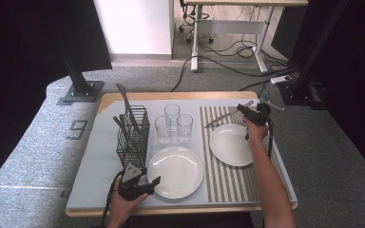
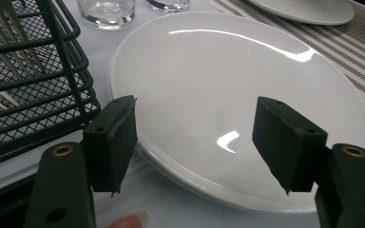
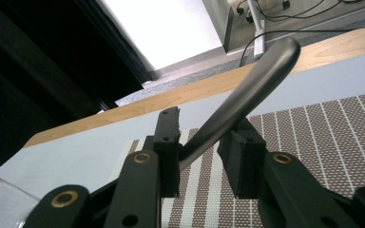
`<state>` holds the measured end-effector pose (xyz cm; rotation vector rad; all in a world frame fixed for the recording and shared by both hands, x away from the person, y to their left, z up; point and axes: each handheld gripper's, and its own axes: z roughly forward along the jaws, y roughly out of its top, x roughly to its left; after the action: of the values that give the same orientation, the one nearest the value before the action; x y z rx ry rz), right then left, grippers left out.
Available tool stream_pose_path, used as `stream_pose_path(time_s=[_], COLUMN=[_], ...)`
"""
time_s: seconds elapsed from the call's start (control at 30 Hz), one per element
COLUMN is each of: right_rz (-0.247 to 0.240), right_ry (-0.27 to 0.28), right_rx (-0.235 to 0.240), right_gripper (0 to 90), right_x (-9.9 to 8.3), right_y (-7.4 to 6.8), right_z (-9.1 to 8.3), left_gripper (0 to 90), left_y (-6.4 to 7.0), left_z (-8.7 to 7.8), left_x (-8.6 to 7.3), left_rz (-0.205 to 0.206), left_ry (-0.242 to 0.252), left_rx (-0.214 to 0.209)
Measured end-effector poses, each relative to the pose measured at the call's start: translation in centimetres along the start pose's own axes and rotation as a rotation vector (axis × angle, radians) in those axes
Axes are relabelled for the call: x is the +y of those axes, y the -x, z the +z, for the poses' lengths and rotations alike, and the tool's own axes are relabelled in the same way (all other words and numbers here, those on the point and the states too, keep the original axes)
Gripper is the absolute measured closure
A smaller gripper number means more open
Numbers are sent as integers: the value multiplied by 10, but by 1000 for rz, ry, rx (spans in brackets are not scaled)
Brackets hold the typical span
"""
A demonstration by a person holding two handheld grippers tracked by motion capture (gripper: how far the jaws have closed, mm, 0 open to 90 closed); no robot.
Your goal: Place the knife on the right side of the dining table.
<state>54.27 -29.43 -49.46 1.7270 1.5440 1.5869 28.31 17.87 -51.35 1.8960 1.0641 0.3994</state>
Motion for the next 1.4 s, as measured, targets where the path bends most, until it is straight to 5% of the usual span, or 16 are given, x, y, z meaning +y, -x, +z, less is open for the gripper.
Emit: stream_pose_path(time_s=[1.4], right_rz=[87], right_ry=[-43], right_rx=[-42], right_gripper=[657], right_x=[-10], right_y=[17], right_z=[2], left_gripper=[318], left_y=[-2], left_z=[-2], left_x=[0], left_rz=[-2], left_ry=[7], left_rx=[12])
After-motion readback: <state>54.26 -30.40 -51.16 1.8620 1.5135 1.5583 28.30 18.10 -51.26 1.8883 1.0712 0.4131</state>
